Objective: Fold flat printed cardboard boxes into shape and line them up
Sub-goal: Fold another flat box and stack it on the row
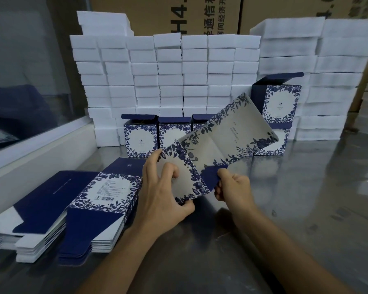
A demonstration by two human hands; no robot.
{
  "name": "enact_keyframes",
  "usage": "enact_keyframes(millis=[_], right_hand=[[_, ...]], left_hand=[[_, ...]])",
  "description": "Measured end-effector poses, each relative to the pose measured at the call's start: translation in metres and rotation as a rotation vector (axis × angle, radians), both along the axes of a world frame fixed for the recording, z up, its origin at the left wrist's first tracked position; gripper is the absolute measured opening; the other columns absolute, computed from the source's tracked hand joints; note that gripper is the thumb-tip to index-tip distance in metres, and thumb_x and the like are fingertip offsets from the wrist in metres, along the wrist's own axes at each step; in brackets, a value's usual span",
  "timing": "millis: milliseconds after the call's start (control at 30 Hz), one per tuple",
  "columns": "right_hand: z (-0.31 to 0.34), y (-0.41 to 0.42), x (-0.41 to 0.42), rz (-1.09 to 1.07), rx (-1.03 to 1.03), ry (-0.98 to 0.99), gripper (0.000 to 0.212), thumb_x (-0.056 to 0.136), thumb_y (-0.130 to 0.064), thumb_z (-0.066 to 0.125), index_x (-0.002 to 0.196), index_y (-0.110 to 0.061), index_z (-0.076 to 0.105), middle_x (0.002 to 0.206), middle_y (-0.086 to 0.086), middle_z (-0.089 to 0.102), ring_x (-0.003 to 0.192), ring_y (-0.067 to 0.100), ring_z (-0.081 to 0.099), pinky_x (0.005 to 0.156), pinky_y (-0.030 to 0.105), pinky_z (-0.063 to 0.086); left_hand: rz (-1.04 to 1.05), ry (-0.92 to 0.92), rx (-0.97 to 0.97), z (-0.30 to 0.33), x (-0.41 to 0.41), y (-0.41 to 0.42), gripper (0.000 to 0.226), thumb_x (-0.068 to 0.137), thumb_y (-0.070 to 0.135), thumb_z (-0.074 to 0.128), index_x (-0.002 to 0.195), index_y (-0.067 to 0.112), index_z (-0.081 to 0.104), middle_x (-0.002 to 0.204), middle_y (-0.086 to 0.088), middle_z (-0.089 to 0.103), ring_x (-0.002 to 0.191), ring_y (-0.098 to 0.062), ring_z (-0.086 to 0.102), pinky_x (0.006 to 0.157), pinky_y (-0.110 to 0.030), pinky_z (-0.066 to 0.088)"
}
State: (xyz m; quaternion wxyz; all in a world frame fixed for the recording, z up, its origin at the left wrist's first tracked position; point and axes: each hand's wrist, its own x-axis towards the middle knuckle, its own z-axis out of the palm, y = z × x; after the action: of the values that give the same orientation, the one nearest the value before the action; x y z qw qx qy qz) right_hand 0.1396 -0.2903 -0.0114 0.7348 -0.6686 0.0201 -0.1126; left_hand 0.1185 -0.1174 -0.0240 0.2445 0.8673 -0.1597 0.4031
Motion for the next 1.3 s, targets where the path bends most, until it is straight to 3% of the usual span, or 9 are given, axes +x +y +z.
enact_keyframes(millis=[333,500,600,767,833,1000,1133,1233,1300], right_hand=[[0.003,-0.007,0.0,-0.09,0.105,0.059,0.051,0.1,-0.025,0.05,0.051,-0.017,0.04,0.045,-0.001,0.04,0.038,0.01,0.033,0.04,0.02,0.031],[0.005,-0.019,0.003,-0.091,0.103,0.073,0.05,0.101,-0.013,0.044,0.053,-0.018,0.032,0.042,-0.004,0.031,0.037,0.009,0.025,0.038,0.021,0.023],[0.002,-0.018,0.003,-0.131,0.046,0.021,0.049,0.101,-0.02,0.047,0.054,-0.016,0.037,0.044,-0.003,0.039,0.044,0.013,0.034,0.043,0.021,0.031],[0.003,-0.007,0.002,-0.056,0.059,0.073,0.041,0.097,-0.05,0.054,0.085,-0.013,0.066,0.09,0.002,0.075,0.086,0.014,0.068,0.071,0.034,0.048],[0.004,-0.001,0.001,0.023,0.099,0.12,0.049,0.089,-0.06,0.061,0.104,-0.014,0.067,0.101,0.0,0.075,0.095,0.013,0.069,0.074,0.036,0.051],[0.012,0.014,-0.008,0.115,0.098,0.093,0.076,0.054,-0.075,0.075,0.108,-0.026,0.052,0.118,0.002,0.067,0.099,0.012,0.069,0.074,0.044,0.055],[0.014,0.023,-0.013,0.074,0.154,-0.067,0.08,0.051,-0.071,0.075,0.119,-0.038,0.047,0.135,0.004,0.054,0.112,0.017,0.065,0.086,0.039,0.058],[0.015,0.02,-0.013,0.063,0.088,-0.161,0.072,0.058,-0.066,0.073,0.121,-0.043,0.05,0.137,0.006,0.051,0.117,0.021,0.062,0.099,0.045,0.053],[0.016,0.013,-0.01,0.069,0.053,-0.194,0.059,0.07,-0.056,0.07,0.124,-0.039,0.053,0.133,0.006,0.056,0.114,0.02,0.064,0.097,0.042,0.055]], left_hand=[[-0.07,0.045,-0.018,0.001,-0.002,-0.002,0.062,0.053,0.042,0.081,0.096,0.032,0.038,0.153,0.006,0.014,0.139,-0.018,0.027,0.073,-0.027,0.042],[-0.092,0.045,-0.019,0.0,-0.003,-0.001,0.062,0.053,0.046,0.08,0.097,0.034,0.037,0.154,0.009,0.012,0.139,-0.016,0.027,0.074,-0.027,0.044],[-0.086,0.037,-0.05,0.0,-0.003,-0.001,0.064,0.053,0.055,0.076,0.099,0.036,0.036,0.153,0.008,0.016,0.136,-0.019,0.034,0.076,-0.028,0.047],[-0.106,0.064,-0.205,0.0,-0.005,-0.005,0.082,0.053,0.06,0.073,0.12,0.032,0.036,0.146,0.003,0.028,0.135,-0.011,0.032,0.101,-0.035,0.042],[-0.106,0.059,-0.287,0.0,-0.005,-0.007,0.091,0.051,0.057,0.077,0.127,0.028,0.035,0.137,0.002,0.035,0.128,-0.013,0.039,0.1,-0.034,0.044],[-0.099,0.097,-0.462,-0.002,-0.004,-0.011,0.119,0.047,0.047,0.09,0.144,0.029,0.021,0.142,0.007,0.034,0.132,-0.008,0.036,0.105,-0.026,0.036],[-0.174,0.162,-0.6,-0.002,-0.004,-0.019,0.132,0.042,0.057,0.087,0.148,0.04,0.012,0.149,0.011,0.028,0.138,-0.006,0.032,0.106,-0.024,0.036],[-0.357,0.281,-0.783,-0.005,-0.004,-0.02,0.12,0.049,0.048,0.088,0.147,0.04,0.018,0.147,0.008,0.037,0.132,-0.006,0.045,0.101,-0.033,0.049],[-0.444,0.362,-0.909,-0.005,-0.002,-0.015,0.088,0.065,0.051,0.076,0.14,0.033,0.035,0.132,0.005,0.057,0.116,-0.012,0.06,0.089,-0.033,0.054]])
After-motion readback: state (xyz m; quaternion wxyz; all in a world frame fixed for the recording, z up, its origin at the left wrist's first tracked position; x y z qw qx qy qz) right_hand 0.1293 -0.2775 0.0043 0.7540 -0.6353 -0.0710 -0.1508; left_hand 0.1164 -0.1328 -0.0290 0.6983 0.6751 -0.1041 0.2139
